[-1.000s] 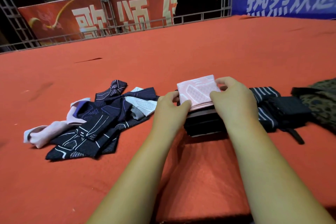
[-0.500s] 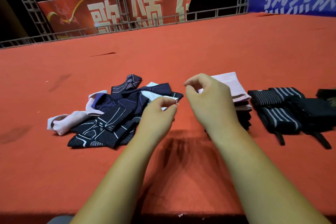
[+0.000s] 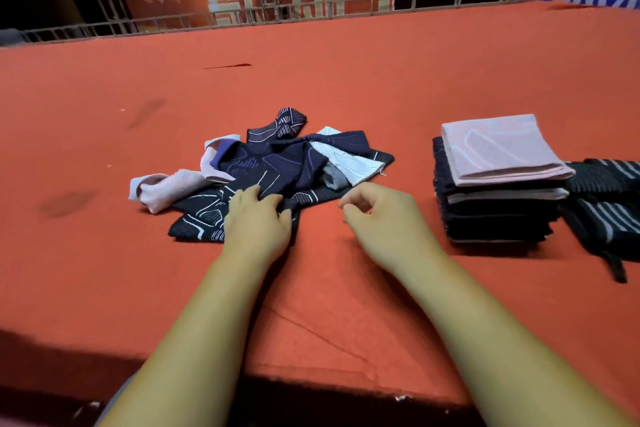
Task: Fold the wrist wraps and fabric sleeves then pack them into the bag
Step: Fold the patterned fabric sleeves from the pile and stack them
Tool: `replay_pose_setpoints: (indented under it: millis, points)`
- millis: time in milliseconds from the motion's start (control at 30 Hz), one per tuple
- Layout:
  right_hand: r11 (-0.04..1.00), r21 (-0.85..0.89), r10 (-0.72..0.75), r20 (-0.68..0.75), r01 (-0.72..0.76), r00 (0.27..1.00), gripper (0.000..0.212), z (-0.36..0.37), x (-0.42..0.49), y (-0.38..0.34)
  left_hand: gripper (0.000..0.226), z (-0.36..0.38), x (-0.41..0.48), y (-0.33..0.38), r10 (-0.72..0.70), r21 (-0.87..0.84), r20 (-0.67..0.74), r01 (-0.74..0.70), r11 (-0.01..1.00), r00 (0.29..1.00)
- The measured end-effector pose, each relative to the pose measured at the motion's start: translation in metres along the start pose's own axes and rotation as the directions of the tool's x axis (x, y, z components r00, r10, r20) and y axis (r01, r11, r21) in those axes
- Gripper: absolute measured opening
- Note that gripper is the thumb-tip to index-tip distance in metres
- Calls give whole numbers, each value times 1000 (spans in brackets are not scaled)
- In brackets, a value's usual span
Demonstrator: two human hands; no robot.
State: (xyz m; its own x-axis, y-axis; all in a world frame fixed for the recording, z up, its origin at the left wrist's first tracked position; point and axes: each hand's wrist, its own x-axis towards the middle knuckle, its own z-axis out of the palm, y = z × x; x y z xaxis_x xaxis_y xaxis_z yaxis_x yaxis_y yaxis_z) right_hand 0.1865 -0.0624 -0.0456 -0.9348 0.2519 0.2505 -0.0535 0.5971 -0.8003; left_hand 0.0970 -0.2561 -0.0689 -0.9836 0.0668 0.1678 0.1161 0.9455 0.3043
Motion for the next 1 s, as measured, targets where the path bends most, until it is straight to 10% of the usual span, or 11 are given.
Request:
replay_pose_setpoints:
  millis: [333,533,667,1000]
  points:
    - [998,27,58,29,-59,998,19,0,-5,2,44,-16,-3,-7,15,-366,-267,-116,923,964]
    - [947,276,165,33,-168,986,12,-10,-5,-11,31,-44,-30,18,48,-792,-213,-201,576,976]
    - [769,537,286,196,-347,938,46,-14,-4,-19,22,-45,-47,33,142,-940,-66,-110,324,988]
    - [553,716,358,257,-426,898,57,-22,0,-18,71,-31,-41,35,237,-991,-12,-44,130,971]
